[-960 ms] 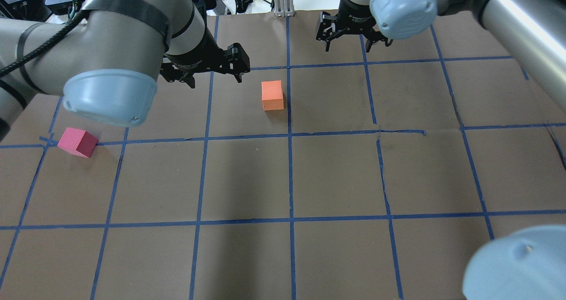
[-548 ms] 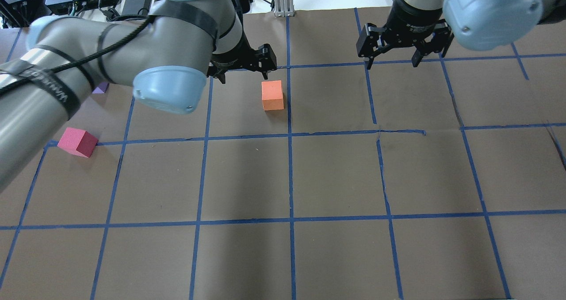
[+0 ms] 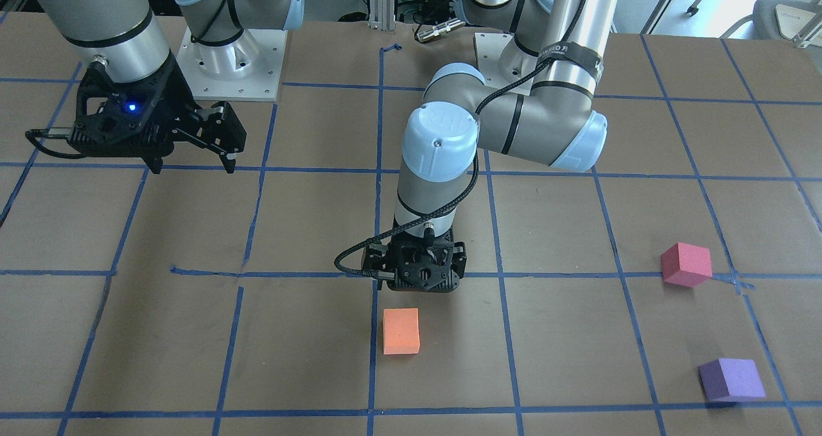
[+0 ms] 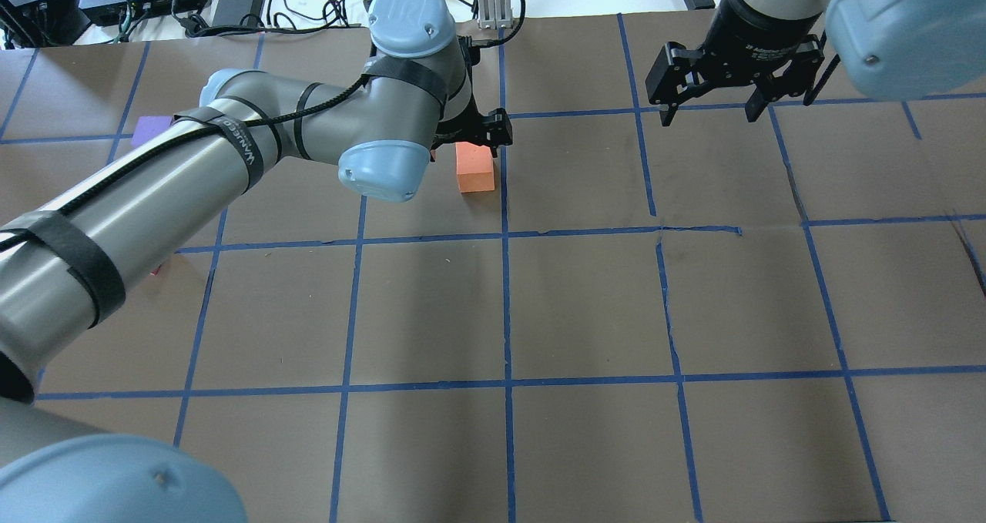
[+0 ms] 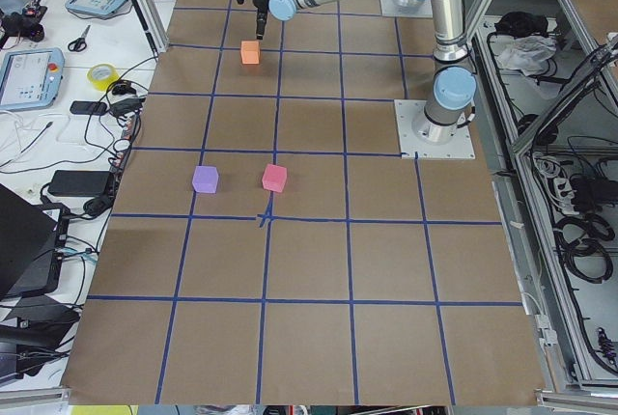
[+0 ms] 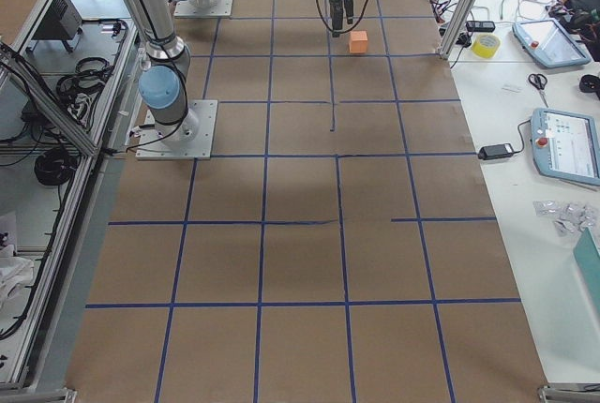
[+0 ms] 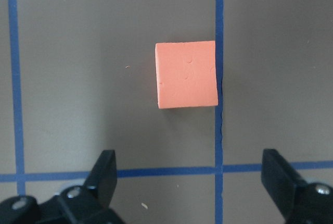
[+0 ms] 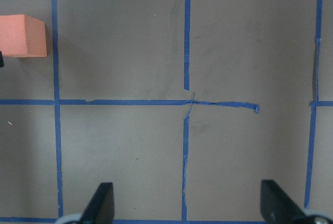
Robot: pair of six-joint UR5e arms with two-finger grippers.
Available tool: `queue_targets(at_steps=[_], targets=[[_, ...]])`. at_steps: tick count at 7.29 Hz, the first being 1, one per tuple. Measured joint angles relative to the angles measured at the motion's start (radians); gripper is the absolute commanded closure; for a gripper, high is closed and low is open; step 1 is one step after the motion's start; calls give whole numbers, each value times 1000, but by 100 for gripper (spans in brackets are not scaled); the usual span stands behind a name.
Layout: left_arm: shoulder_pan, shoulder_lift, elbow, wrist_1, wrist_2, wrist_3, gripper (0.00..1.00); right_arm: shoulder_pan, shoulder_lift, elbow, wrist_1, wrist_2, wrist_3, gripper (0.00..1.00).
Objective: Arrange blocks in a line
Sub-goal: 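Grasp the orange cube with the left gripper and lift it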
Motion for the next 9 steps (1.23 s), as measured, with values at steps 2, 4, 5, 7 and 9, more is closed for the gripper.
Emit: queue_targets(at_steps=[2,4,5,7,9], targets=[[-1,-61,17,31,-1,4,0,1,-39,4,43,5,1,0],[-2,-121,22,88,-3,4,2,1,-59,9,92,4,1,0],[-2,-143,22,111,-5,5,47,1,-68,13,125,1,2,0],[-2,-168,23,142,-4,8,77,0,-80,16,156,-3,-1,0],[8,-161,18,150,4,20,84,0,-81,16,158,-4,-8,0]])
